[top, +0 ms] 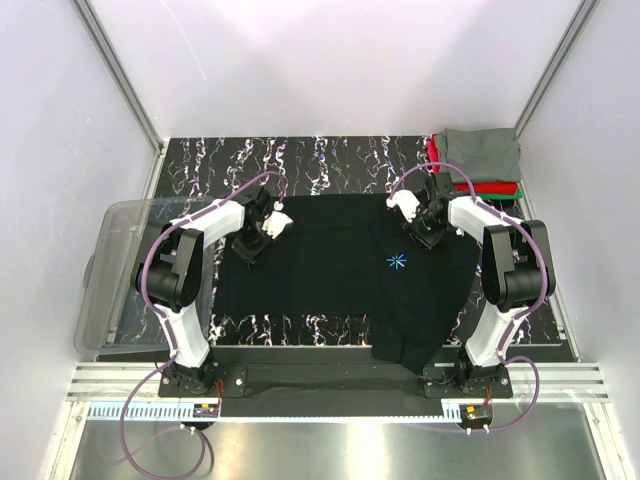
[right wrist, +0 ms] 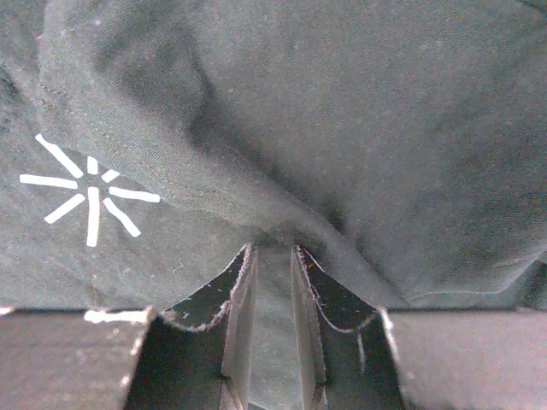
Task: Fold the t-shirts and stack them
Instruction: Fold the tshirt
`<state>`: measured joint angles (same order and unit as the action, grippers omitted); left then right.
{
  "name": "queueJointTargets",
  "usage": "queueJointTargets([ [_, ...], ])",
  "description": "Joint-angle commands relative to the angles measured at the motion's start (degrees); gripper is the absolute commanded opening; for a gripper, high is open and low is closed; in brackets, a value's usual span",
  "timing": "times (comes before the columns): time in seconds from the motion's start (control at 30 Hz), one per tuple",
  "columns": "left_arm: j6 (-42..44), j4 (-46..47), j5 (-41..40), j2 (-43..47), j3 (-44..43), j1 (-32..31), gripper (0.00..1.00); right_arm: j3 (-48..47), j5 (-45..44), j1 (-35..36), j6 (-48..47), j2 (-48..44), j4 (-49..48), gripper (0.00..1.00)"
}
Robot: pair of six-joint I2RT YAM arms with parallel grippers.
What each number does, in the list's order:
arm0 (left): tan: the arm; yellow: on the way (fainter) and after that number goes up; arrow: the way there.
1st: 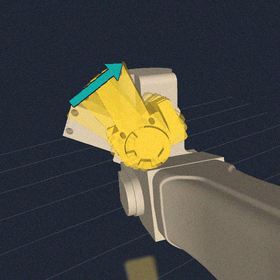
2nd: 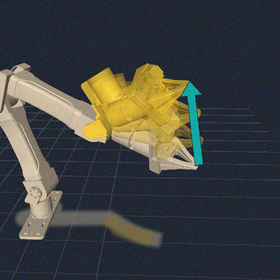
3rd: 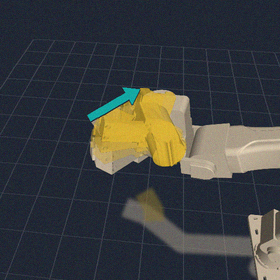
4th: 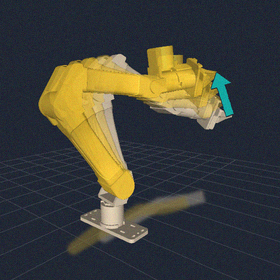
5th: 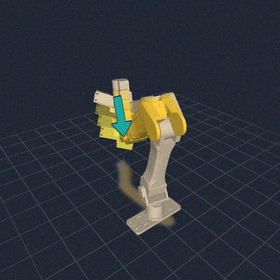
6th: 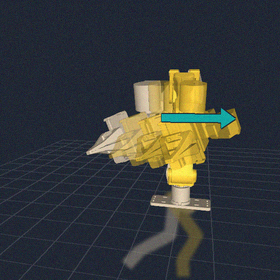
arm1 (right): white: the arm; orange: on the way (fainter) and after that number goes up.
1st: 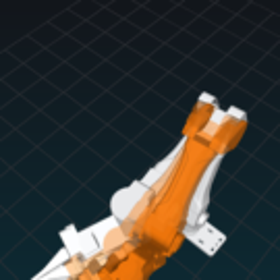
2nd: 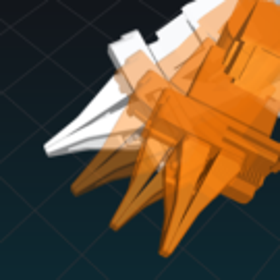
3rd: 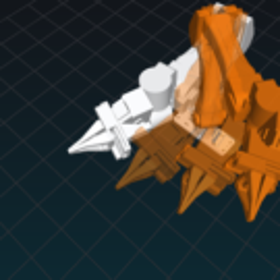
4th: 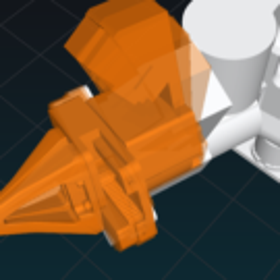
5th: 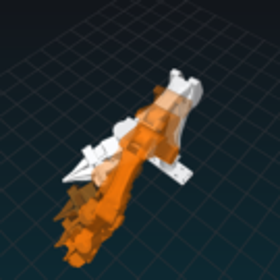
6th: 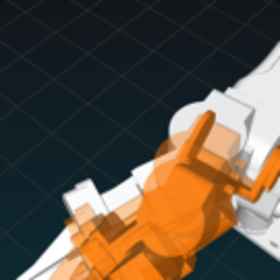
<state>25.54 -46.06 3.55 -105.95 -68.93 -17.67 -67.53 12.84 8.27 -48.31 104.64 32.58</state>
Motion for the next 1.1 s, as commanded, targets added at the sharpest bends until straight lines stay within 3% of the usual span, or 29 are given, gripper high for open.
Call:
queueJointTargets([
  [0.0,0.0,1.8,0.7,-1.3,-0.5,-0.6,0.0,-0.2,-0.8,0.5,-1.3,-0.1,-2.1,0.29],
  [0.17,0.2,1.7,0.1,-0.8,0.2,-0.7,0.0,-0.6,-0.9,0.5,-1.4,0.4,-3.0,0.27],
  [0.57,0.1,1.9,0.8,-1.4,-0.2,-0.8,0.0,-0.3,-0.5,0.6,1.4,-4.4,-1.5,0.0],
  [0.9,-0.5,2.9,2.9,-1.5,-0.4,-0.8,0.0,0.2,-0.1,2.1,4.6,-11.6,5.6,0.0],
  [0.97,-0.6,3.1,3.1,-1.5,-0.4,-0.8,0.0,0.9,1.3,2.4,4.7,-11.7,5.6,0.09],
  [1.0,-0.7,3.2,3.2,-1.5,-0.4,-0.8,0.0,0.9,2.4,2.6,4.5,-11.4,6.7,0.23],
  [1.07,-0.8,3.2,3.3,-1.6,-0.4,-0.8,0.0,0.3,5.4,4.0,3.5,-9.9,8.4,0.28],
])
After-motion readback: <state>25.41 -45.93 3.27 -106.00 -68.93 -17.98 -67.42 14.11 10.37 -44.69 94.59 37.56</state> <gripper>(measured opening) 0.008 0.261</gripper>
